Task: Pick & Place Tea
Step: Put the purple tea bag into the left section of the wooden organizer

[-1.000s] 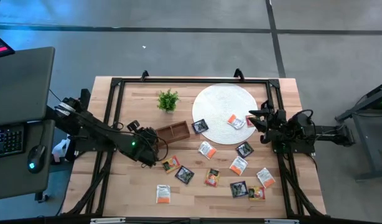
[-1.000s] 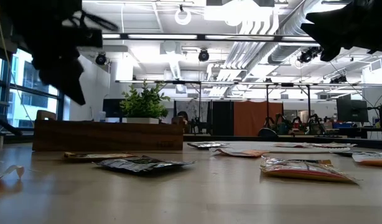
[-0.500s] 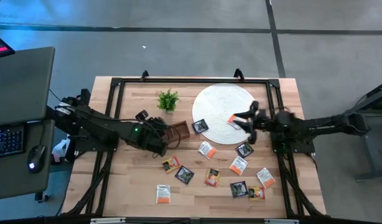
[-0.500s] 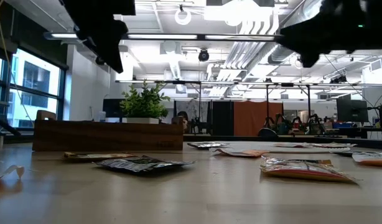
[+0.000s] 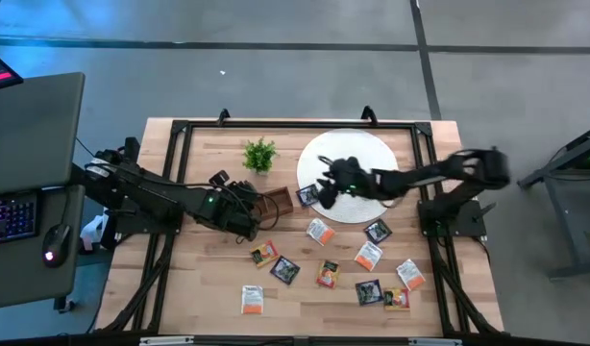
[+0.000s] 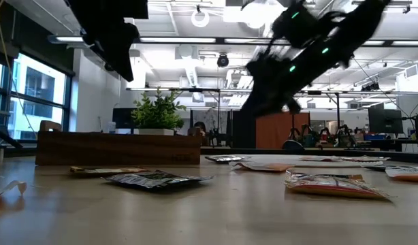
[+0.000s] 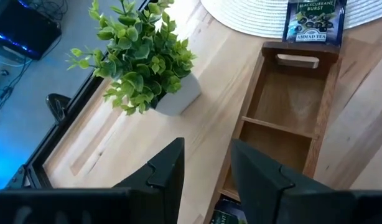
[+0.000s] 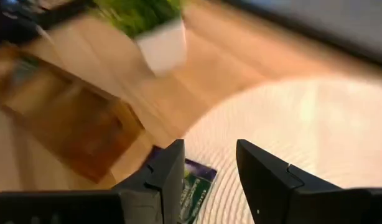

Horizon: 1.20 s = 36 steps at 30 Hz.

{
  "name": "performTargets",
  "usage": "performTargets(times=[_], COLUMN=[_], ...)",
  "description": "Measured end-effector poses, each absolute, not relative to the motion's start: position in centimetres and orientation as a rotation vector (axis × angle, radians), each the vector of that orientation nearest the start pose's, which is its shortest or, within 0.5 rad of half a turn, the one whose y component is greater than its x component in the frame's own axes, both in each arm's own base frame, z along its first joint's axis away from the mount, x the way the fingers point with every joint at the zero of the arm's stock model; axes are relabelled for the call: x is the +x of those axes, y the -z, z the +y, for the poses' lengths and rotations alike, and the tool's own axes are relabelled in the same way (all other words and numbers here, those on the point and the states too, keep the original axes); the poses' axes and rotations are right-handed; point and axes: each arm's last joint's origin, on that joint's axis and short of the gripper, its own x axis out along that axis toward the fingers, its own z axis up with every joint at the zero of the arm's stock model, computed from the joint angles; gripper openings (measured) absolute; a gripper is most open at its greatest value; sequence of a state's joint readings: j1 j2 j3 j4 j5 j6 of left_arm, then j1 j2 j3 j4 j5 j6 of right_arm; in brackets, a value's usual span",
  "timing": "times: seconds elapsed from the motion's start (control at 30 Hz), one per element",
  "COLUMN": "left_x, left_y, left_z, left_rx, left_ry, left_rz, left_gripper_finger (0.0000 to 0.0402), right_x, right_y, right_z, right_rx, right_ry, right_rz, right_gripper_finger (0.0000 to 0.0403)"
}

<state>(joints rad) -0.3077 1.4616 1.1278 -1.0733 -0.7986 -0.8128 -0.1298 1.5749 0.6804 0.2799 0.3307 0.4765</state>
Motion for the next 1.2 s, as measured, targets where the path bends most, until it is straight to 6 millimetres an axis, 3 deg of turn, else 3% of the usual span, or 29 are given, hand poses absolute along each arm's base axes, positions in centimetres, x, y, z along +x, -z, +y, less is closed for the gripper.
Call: performTargets(times=[0.3, 0.6, 0.83, 1.03, 1.2], left_x=[25.1, 25.1, 25.0, 24.9, 24.5], left_y=[-25.6, -25.6, -25.6, -25.6, -25.9], left_z=[-5.8, -5.8, -5.8, -5.7, -5.4], left_rx=[0.059, 0.075, 0.079, 0.099, 0.166], left_ry=[-0.822, -0.817, -0.819, -0.83, -0.875], left_rz=[0.931, 0.935, 0.937, 0.939, 0.918], left_gripper_finger=[0.0127, 0.0127, 0.0127, 0.0127, 0.0127], right_x=[33.1, 34.2, 34.0, 33.6, 33.1], right_y=[-11.3, -10.1, -10.2, -11.7, -15.9], right_z=[-6.1, -6.4, -6.4, -5.9, -4.3], right_rx=[0.49, 0.431, 0.35, 0.274, 0.097], right_ry=[0.557, 0.569, 0.545, 0.496, 0.549], right_rz=[0.709, 0.778, 0.807, 0.819, 0.719], right_gripper_finger=[0.0142, 0.0126, 0.0013, 0.0009, 0.0008])
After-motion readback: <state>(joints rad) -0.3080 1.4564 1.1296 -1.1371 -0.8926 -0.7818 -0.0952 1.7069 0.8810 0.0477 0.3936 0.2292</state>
